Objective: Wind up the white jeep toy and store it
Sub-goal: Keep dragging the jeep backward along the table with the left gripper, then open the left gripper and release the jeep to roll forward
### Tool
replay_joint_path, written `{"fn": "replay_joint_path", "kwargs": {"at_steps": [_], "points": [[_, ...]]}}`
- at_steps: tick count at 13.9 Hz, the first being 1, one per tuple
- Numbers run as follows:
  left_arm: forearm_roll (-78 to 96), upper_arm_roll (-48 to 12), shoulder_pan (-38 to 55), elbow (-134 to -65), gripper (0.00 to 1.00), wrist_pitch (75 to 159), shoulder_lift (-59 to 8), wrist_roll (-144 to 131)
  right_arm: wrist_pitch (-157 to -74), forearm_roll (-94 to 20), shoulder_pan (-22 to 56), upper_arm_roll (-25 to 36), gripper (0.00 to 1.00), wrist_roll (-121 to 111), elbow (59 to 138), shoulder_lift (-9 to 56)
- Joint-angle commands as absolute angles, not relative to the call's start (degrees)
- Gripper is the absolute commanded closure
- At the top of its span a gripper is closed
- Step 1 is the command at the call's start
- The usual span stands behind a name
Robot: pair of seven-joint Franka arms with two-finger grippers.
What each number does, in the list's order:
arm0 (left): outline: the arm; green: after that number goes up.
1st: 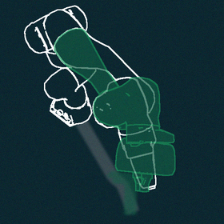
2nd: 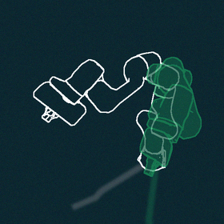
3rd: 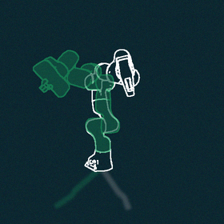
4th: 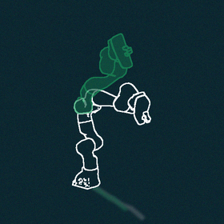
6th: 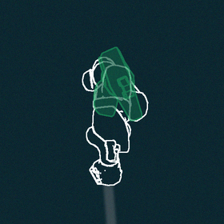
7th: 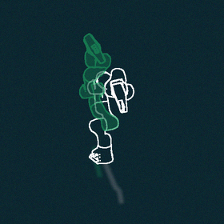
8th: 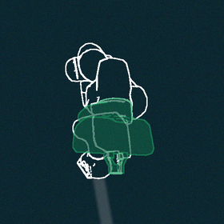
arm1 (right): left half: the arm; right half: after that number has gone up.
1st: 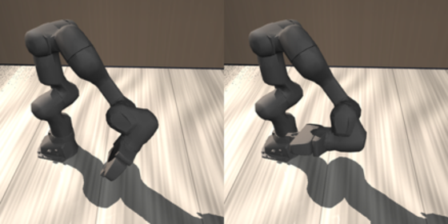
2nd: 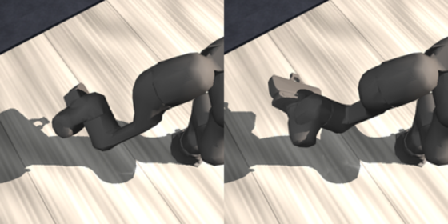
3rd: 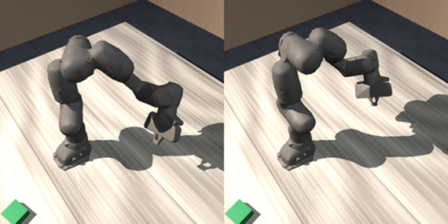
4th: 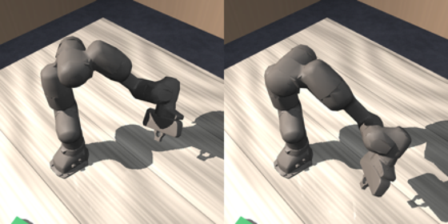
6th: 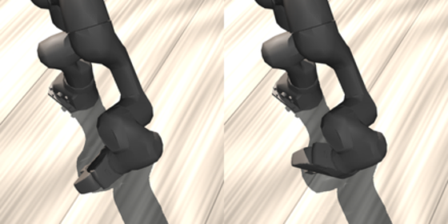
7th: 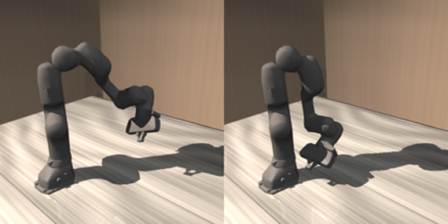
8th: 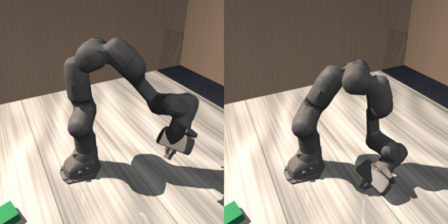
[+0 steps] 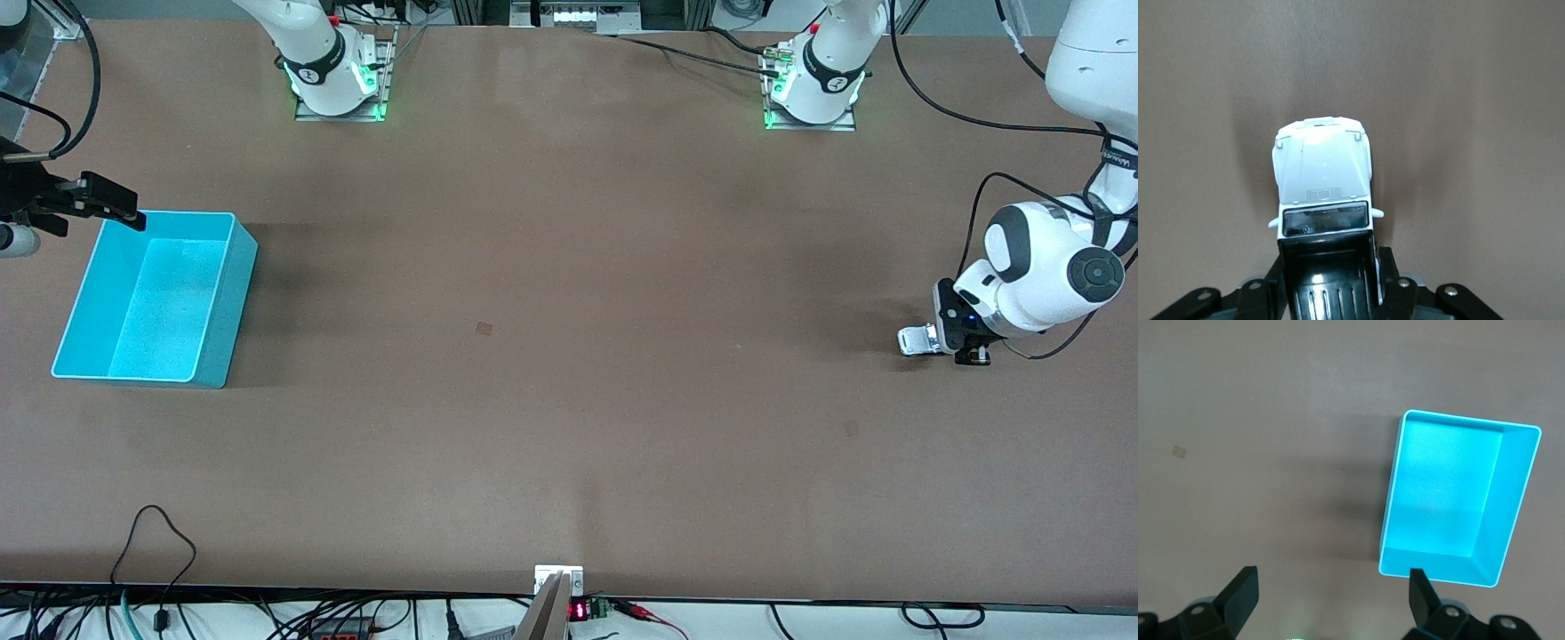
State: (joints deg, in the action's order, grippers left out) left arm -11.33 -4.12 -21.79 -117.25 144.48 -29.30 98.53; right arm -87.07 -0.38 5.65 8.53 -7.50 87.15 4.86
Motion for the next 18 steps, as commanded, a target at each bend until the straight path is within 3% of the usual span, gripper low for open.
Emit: {"fn": "replay_joint_path", "kwargs": {"at_steps": [1,2,3,8,18], "points": [[-12.9,-4.9,-23.6,-116.3,0.62,145.5,-33.8,100.2,-86.4,-0.4,5.3,8.3,0.0,-7.6,86.8,4.7],[-12.7,-6.7,-24.3,-116.3,0.37,145.1,-32.0,100.9,-86.5,-0.4,5.3,8.3,0.0,-7.5,86.7,4.7],[-12.4,-9.3,-26.2,-116.4,0.0,143.9,-30.0,101.1,-86.5,-0.4,5.3,8.2,0.0,-7.4,86.8,4.7],[-12.0,-16.9,-27.7,-116.2,0.0,131.1,-18.9,100.9,-86.4,-0.4,5.3,8.3,0.0,-7.2,86.8,4.7],[-8.2,-19.3,-23.0,-115.6,0.0,127.5,-13.2,100.5,-86.4,-0.4,5.3,8.3,0.0,-7.2,86.8,4.7]]}}
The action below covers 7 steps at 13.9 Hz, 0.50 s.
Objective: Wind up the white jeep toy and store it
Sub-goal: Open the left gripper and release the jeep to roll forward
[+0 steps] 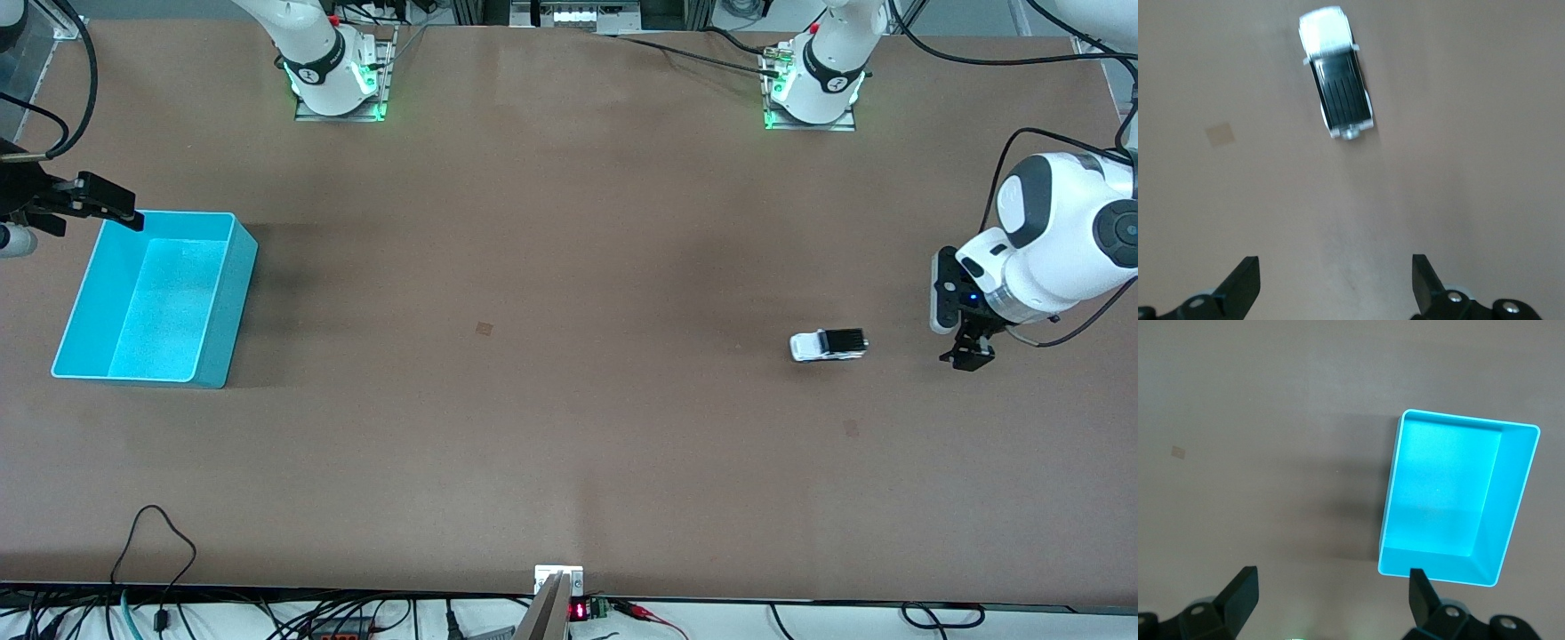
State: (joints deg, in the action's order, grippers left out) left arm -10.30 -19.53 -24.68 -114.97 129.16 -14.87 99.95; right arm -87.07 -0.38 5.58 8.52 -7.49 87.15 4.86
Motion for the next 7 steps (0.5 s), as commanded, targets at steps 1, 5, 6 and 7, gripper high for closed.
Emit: {"fn": "replay_joint_path", "kwargs": {"at_steps": [1,5,6,7], "points": [[-7.6,-19.4,-22.1,-115.5,0.0,127.3,-13.2,100.5,-86.4,-0.4,5.3,8.3,0.0,-7.2,86.8,4.7],[-4.8,-19.3,-19.3,-115.4,0.0,127.3,-13.0,100.1,-86.5,-0.4,5.3,8.2,0.0,-7.1,86.8,4.7],[-2.8,-19.3,-18.7,-115.3,0.0,127.4,-13.1,98.6,-86.5,-0.4,5.3,8.3,0.0,-7.0,86.8,4.7],[-1.5,-19.3,-18.3,-114.9,0.0,127.4,-13.1,96.7,-86.5,-0.4,5.3,8.3,0.0,-7.0,86.8,4.7]]}}
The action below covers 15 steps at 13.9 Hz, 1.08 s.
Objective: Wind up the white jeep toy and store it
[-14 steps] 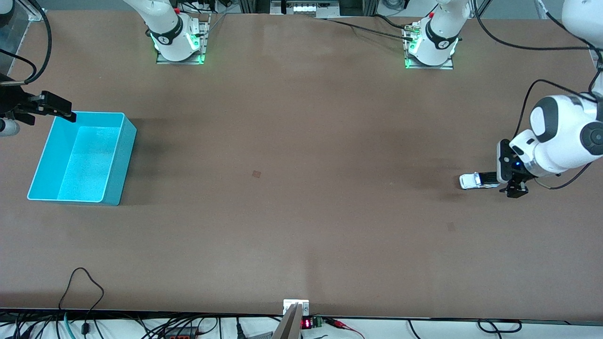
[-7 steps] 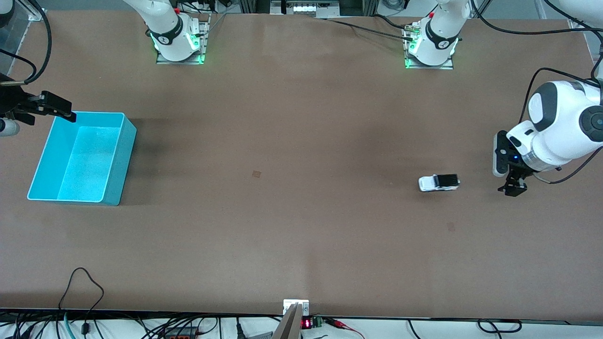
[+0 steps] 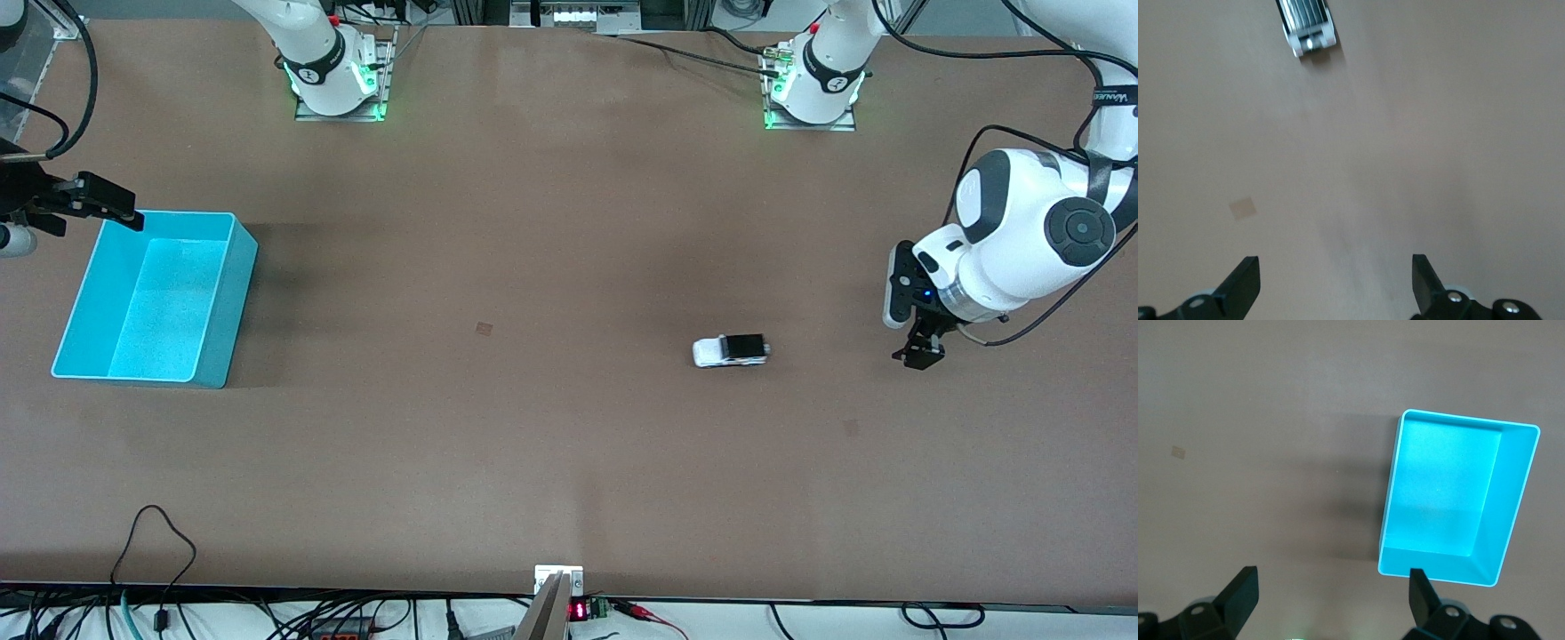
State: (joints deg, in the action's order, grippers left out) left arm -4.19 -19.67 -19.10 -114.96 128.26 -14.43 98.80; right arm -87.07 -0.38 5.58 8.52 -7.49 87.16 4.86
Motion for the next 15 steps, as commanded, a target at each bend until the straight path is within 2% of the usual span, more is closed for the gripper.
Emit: {"fn": "replay_joint_path", "kwargs": {"at_steps": [1,8,15], "points": [[-0.6,-19.3,-18.1,-114.9,0.0,127.4,-13.2,94.6,-86.5,-0.4,5.3,8.3,0.0,-7.0,86.8,4.7],[3.0,-19.0,-17.3,-113.5,0.0,127.7,-13.1,71.6,-86.6,-0.4,5.3,8.2,0.0,-7.2,86.8,5.2],[3.0,-18.5,-17.3,-108.7,0.0,127.2,-12.7,45.1,-86.7,-0.4,5.8,7.9,0.0,-7.2,86.7,5.2]]}}
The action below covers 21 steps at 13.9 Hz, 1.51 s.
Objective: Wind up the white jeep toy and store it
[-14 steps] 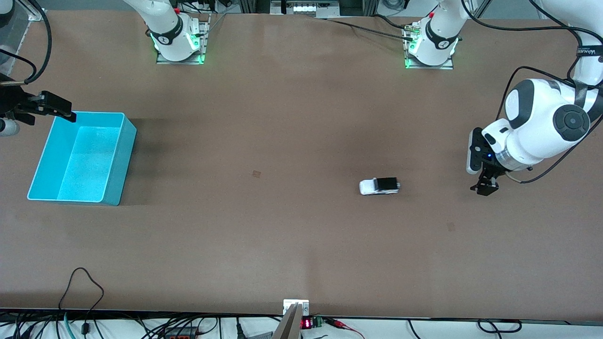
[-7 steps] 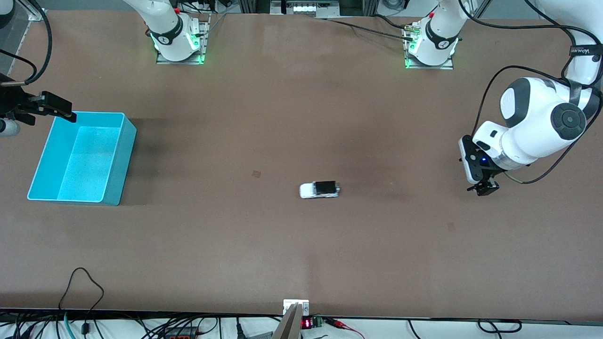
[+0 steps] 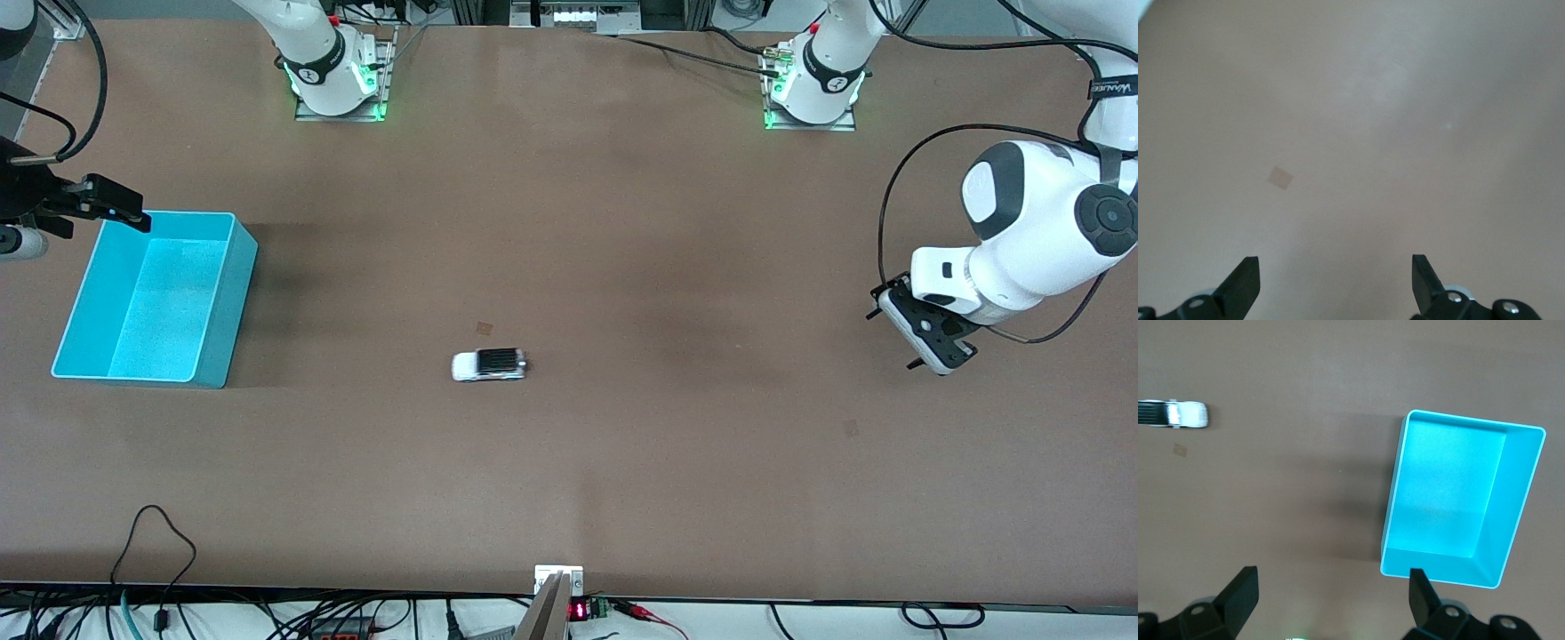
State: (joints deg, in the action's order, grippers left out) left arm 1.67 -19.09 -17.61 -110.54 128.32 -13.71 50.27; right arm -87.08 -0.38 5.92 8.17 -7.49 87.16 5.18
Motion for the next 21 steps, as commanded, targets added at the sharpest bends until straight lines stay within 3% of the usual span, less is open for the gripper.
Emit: {"fn": "replay_joint_path", "kwargs": {"at_steps": [1,5,8,15,21], "points": [[3.0,-18.5,-17.2,-108.0,0.0,127.2,-12.6,42.0,-86.7,-0.5,5.8,7.9,0.0,-7.2,86.7,5.2],[3.1,-16.4,-16.8,-106.6,0.0,126.3,-12.1,29.9,-86.7,-0.5,5.5,7.9,0.0,-7.3,86.7,5.2],[3.0,-11.5,-12.8,-102.9,0.0,122.1,-12.1,23.7,-86.5,-0.6,5.4,7.9,0.0,-7.1,86.7,5.5],[2.9,-6.2,-9.1,-96.8,0.0,113.8,-11.3,8.2,-87.2,-0.6,7.5,7.7,0.0,-8.3,86.8,7.3],[2.6,-6.2,-9.0,-95.1,0.0,105.4,-6.6,0.5,-85.8,-1.0,10.5,7.7,0.0,-13.3,87.4,12.1]]}}
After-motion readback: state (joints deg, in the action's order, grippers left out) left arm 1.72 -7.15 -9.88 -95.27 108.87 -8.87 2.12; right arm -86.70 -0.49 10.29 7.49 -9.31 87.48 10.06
